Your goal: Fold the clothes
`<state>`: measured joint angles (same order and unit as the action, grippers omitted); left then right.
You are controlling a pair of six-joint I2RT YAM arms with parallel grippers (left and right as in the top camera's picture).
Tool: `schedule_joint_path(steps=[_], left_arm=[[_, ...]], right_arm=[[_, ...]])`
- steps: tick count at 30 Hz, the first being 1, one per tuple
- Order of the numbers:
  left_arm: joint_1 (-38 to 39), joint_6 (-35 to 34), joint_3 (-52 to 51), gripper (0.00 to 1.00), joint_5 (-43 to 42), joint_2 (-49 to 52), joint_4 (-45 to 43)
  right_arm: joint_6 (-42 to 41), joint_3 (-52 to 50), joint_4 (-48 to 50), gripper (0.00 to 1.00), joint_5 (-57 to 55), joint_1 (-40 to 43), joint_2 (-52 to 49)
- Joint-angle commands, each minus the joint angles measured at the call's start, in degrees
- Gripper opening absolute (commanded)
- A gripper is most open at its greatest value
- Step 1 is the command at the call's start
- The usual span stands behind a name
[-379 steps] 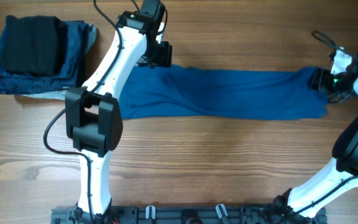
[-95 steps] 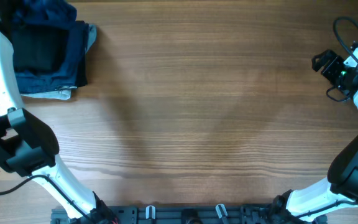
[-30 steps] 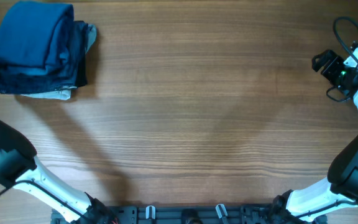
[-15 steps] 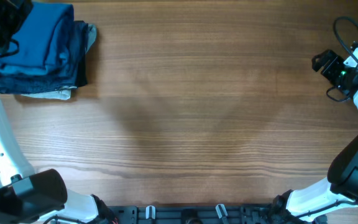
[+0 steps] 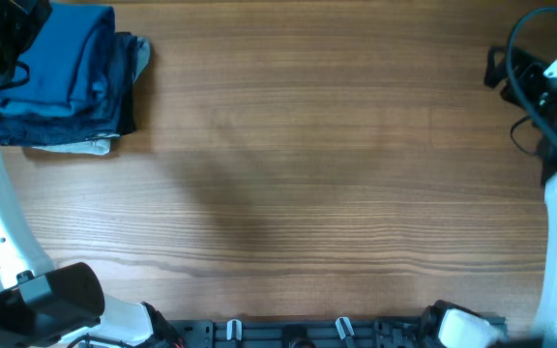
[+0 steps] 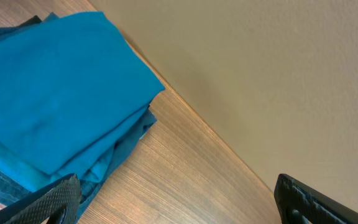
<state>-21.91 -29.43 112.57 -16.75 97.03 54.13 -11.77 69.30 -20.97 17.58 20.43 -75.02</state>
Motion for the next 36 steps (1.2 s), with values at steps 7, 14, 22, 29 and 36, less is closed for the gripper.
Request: schedule_joint_path(steps=[7,14,22,29,36], left_arm=[[-0.11,0.24,-0.11,1.00,-0.11,-0.26,-0.02],[-0.11,0.24,-0.11,1.00,-0.11,-0.26,-0.02],[-0.11,0.24,-0.11,1.00,-0.11,-0.26,-0.02],[-0.11,0.22,-0.11,1.00,-0.11,-0.26,-0.02],[-0.11,0.24,-0.11,1.00,-0.11,-0.26,-0.02]], right_arm=[[4.44,0.44,-3.50,1.00,-1.33,-25.14,48.26],[5.77,-7.43,-19.80,1.00,-4.79,-26.36,69.53],[5.60,-30.49,-4.79,1.00,-7.34,-26.43,74.77],[5.55,-54.42,23.56,1.00,-7.69,-26.40,74.79],[1.14,-67.47,34.29,1.00,-12.31,-26.40,74.82]])
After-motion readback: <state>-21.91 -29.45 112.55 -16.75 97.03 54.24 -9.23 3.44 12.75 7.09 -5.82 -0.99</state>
